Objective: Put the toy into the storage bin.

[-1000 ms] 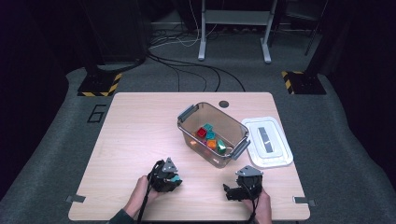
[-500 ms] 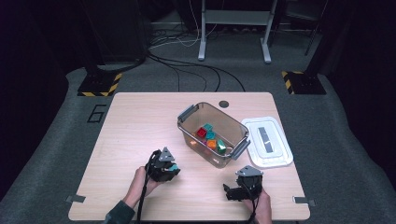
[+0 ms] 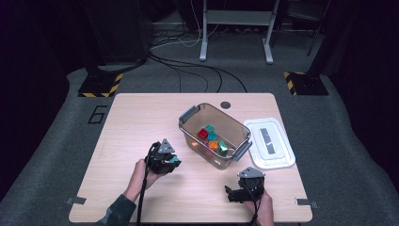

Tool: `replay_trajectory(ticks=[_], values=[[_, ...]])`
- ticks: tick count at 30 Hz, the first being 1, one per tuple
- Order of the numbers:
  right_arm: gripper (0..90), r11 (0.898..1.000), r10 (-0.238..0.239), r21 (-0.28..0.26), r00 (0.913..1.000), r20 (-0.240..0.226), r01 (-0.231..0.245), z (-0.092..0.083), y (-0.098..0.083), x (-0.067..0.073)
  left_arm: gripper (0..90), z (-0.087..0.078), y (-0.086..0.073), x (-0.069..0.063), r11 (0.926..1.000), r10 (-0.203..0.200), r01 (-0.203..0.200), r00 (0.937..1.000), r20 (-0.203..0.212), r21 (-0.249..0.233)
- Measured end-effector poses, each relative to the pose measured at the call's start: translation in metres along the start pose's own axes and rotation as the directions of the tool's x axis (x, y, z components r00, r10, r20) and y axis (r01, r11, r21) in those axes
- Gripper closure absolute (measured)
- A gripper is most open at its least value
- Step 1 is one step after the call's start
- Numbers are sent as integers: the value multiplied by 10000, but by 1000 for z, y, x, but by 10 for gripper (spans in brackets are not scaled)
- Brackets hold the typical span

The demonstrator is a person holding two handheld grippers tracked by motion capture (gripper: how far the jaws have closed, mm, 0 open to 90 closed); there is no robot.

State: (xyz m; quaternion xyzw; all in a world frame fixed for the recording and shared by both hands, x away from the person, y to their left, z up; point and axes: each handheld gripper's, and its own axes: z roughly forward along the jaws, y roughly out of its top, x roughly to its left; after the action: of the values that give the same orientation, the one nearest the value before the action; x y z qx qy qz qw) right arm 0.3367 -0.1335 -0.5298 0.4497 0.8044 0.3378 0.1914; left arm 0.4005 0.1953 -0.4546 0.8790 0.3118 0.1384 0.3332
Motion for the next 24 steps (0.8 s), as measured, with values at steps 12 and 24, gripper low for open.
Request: replay_trajectory(ticks=[12,24], values=[[0,10000,1,2,10000,-2,-1,0,0,0,667,-16,23,12,9991,127,-140,9993,-341,-400],[0,10000,3,3,10000,-2,-3,0,0,0,667,-39,54,26,9960,364,-428,9959,-824,-779]])
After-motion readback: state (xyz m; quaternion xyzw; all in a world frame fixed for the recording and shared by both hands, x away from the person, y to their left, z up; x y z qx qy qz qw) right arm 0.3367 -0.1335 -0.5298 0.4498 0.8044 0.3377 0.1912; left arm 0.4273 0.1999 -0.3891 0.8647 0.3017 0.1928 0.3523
